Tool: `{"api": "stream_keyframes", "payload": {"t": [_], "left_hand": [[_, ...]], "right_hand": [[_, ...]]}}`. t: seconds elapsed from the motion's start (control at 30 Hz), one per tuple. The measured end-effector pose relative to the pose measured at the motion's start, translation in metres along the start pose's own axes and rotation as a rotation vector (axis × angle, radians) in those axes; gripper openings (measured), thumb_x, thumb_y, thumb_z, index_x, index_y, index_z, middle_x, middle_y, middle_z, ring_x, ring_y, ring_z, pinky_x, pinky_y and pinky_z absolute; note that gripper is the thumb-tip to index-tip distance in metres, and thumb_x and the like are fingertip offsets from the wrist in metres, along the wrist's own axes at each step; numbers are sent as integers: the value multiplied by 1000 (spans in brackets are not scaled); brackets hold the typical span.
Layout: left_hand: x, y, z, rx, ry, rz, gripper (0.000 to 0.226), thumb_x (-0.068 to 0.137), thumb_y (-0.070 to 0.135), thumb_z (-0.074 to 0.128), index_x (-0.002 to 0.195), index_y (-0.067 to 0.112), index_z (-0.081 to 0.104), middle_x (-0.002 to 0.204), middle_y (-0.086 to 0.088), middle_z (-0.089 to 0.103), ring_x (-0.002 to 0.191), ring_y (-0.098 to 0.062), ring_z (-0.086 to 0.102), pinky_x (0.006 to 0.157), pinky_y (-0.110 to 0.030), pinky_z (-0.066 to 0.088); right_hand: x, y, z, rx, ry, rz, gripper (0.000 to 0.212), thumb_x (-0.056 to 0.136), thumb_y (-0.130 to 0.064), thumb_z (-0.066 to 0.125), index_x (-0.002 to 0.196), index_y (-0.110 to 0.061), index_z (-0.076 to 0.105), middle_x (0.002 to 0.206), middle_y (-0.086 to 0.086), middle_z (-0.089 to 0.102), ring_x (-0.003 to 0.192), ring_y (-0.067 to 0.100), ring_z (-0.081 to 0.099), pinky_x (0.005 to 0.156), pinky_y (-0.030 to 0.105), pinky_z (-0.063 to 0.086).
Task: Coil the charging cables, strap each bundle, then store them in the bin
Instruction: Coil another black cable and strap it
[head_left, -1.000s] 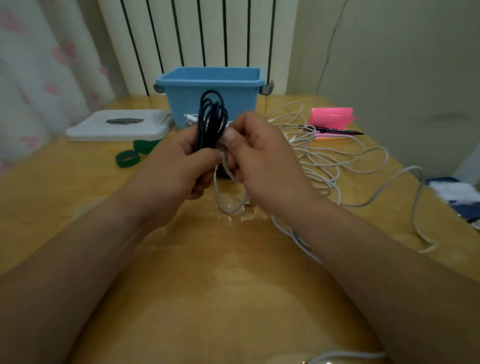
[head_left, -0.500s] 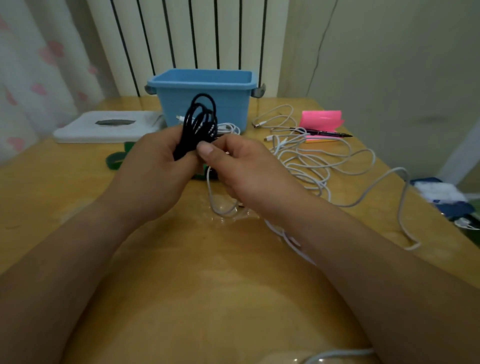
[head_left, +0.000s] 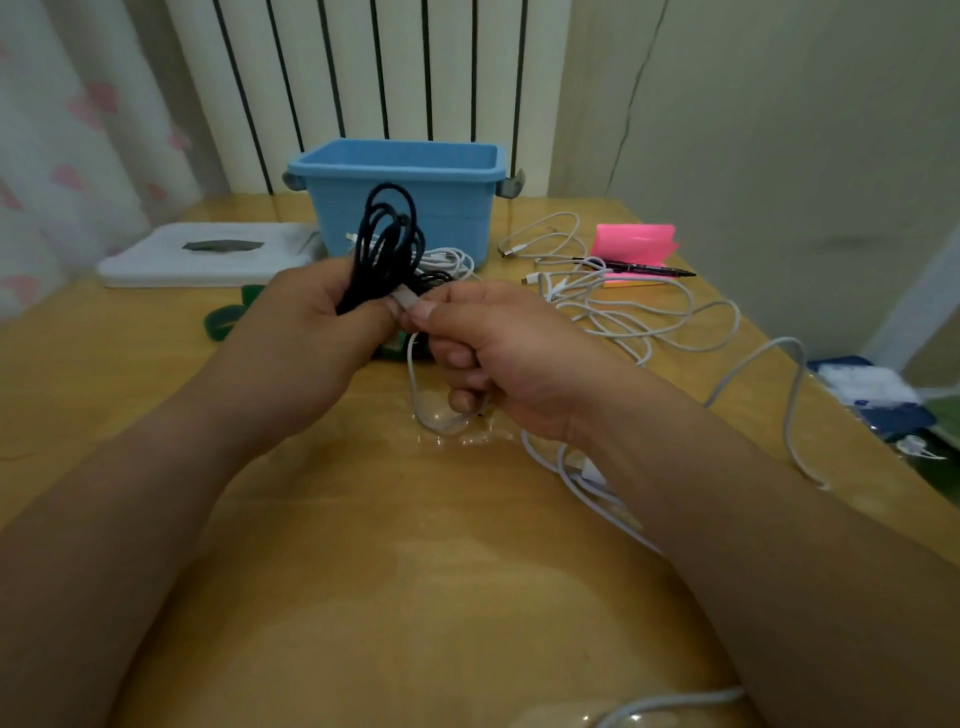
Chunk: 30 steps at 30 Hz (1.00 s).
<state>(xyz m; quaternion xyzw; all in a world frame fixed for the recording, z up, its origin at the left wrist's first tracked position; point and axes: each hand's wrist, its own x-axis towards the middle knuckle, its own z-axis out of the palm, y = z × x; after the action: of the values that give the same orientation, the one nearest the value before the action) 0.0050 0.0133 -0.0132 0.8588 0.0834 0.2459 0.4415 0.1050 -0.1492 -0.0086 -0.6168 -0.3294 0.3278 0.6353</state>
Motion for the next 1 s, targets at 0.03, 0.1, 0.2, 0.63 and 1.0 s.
{"api": "stream_keyframes", "payload": {"t": [0.03,0.1,0.2,0.63,1.0], "left_hand": [[1,-1,-1,-99,3,-60,12,107,24,63,108,22,75,66,2,58,58,-10,49,53,-28,42],[4,-1,-1,-269,36,-174,15,108,21,61,113,12,73,66,-1,58,55,-14,51,47,-27,41],[7,-1,2,-313,38,-265,16,107,20,62,114,10,73,73,-5,68,51,-17,52,42,-25,37],[0,2,27,67,-107,-3,15,98,13,65,98,16,80,89,0,79,85,-16,74,77,-48,59],[-11,20,27,-237,-164,-265,49,116,38,37,77,13,52,69,-9,52,57,-13,45,46,-18,35]], "right_hand": [[1,0,-1,26,38,6,16,110,-13,52,96,-13,60,58,-1,39,44,11,31,47,25,36],[3,-1,-5,93,148,0,15,108,-10,52,95,-14,58,60,0,47,45,12,38,44,23,39],[6,-3,-11,171,248,-58,12,109,-14,53,99,-16,58,65,-1,49,44,8,34,36,20,27],[-1,6,14,-569,431,-308,27,95,-45,72,78,-24,74,60,-15,64,55,2,55,57,25,38],[-2,10,12,-440,442,-346,25,100,-31,69,82,-15,69,61,-8,65,53,1,56,51,11,41]]}}
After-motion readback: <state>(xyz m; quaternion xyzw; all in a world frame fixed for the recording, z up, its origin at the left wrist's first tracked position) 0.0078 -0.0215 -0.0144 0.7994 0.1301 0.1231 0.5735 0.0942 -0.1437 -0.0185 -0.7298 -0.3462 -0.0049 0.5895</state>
